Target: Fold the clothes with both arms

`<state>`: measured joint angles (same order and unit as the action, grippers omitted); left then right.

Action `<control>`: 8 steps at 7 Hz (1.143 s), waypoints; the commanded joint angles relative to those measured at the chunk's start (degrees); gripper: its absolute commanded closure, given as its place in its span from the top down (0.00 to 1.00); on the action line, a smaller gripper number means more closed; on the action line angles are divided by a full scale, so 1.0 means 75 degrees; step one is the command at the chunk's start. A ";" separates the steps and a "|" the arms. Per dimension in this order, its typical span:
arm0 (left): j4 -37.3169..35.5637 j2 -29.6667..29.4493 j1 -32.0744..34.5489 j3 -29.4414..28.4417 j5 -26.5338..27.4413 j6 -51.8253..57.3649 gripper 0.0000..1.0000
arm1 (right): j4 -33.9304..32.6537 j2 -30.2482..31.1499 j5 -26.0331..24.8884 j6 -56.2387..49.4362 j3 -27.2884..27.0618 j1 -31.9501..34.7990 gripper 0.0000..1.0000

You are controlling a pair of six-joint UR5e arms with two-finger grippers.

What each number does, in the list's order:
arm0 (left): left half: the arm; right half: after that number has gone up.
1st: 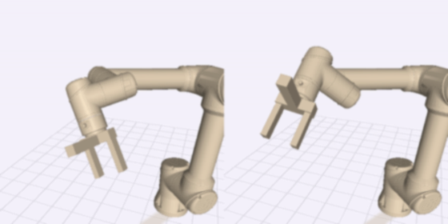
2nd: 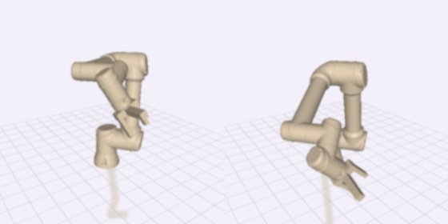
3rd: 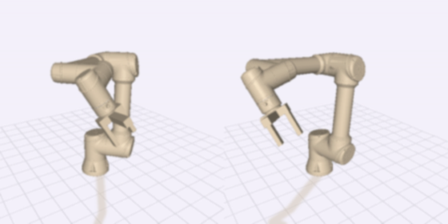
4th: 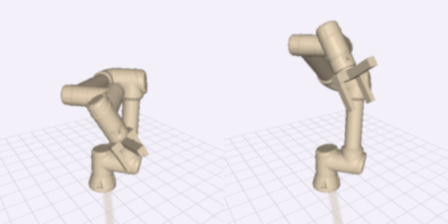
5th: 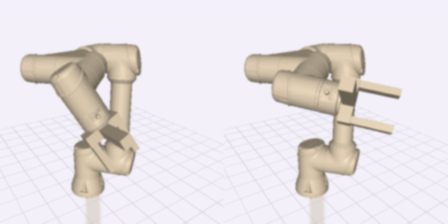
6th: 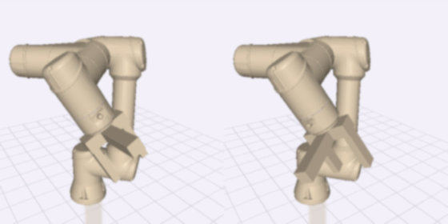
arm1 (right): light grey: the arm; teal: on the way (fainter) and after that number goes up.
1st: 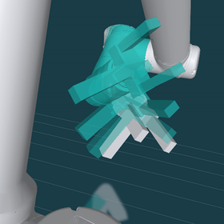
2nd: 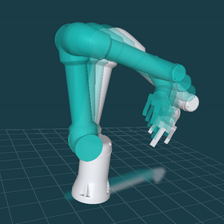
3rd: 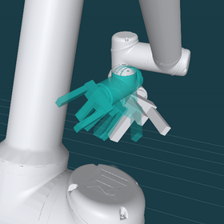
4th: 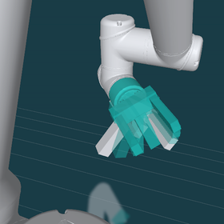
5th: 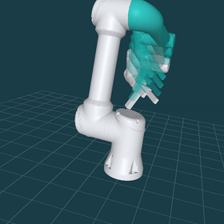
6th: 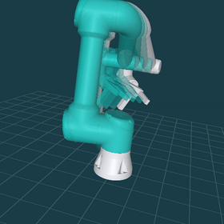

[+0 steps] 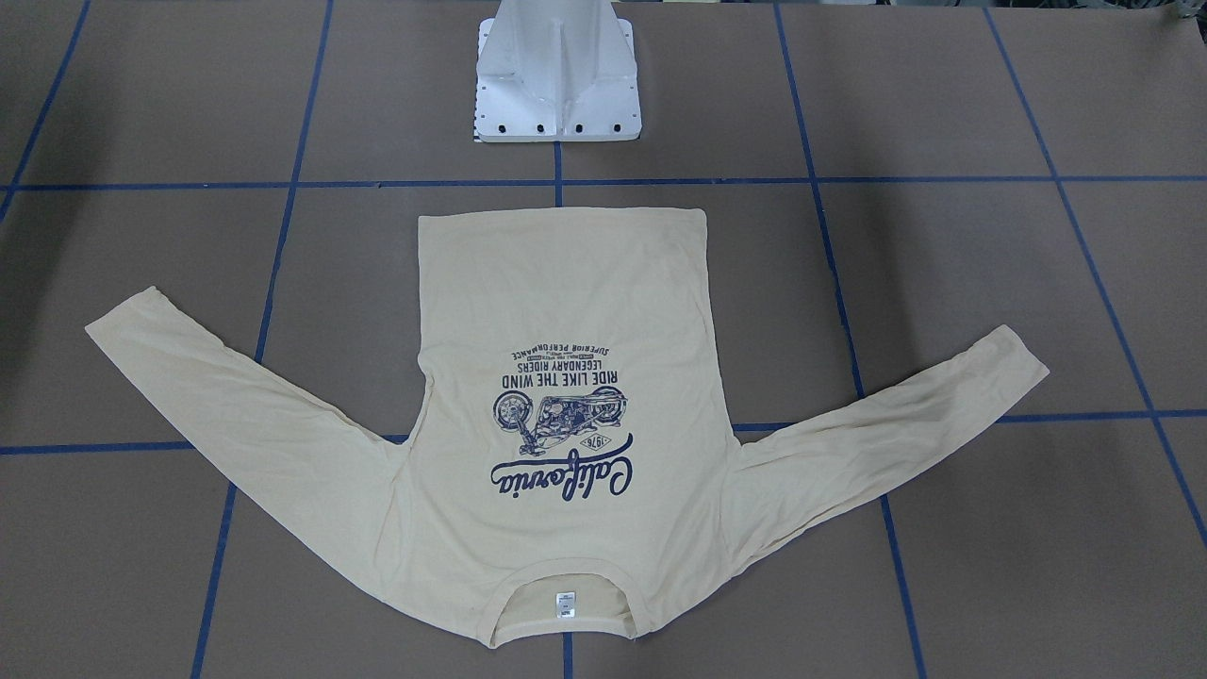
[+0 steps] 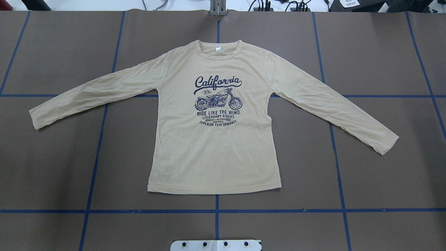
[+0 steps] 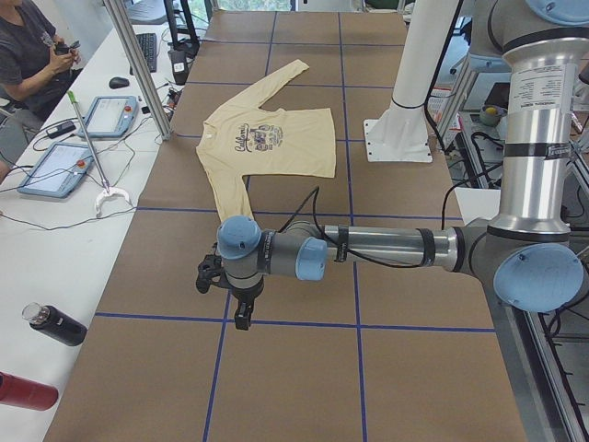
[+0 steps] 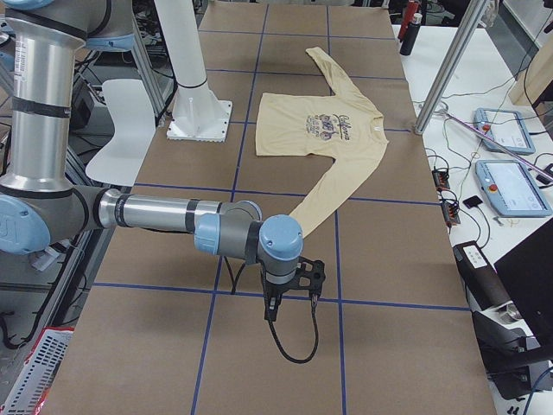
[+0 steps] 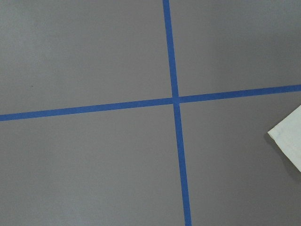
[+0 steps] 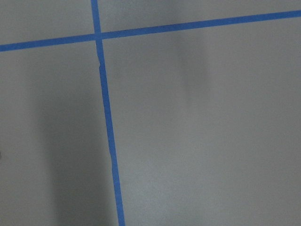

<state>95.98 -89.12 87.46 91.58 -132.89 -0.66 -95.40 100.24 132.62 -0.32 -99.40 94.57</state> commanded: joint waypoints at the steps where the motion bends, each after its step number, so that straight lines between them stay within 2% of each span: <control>1: 0.0000 0.0000 -0.0001 0.0000 -0.0047 -0.0006 1.00 | 0.0006 -0.0006 0.0013 0.0018 -0.0058 0.0000 1.00; 3: 0.0000 -0.0105 -0.0001 0.0081 -0.0036 -0.0006 1.00 | 0.0006 -0.0134 0.0013 0.0100 -0.0094 -0.0012 1.00; 4: -0.0023 -0.0361 -0.0013 0.0140 -0.0059 -0.0030 1.00 | 0.0238 -0.0146 0.0036 0.0101 -0.0210 -0.0024 1.00; 6: -0.0035 -0.1110 -0.0013 0.0280 -0.0105 -0.0041 1.00 | 0.1126 -0.0182 0.0527 0.0113 -0.0141 -0.0059 1.00; 7: 0.0034 -0.1253 -0.0025 0.0316 -0.0547 -0.0018 1.00 | 0.1282 -0.0240 0.0691 0.0113 -0.0187 -0.0326 1.00; 8: 0.0464 -0.1277 -0.0129 0.0247 -0.0818 -0.0006 1.00 | 0.1260 -0.0948 0.0890 0.0774 -0.0408 -0.0537 1.00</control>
<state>96.81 -97.78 87.11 93.61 -136.34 -0.82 -86.71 97.41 137.50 1.64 -101.09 92.46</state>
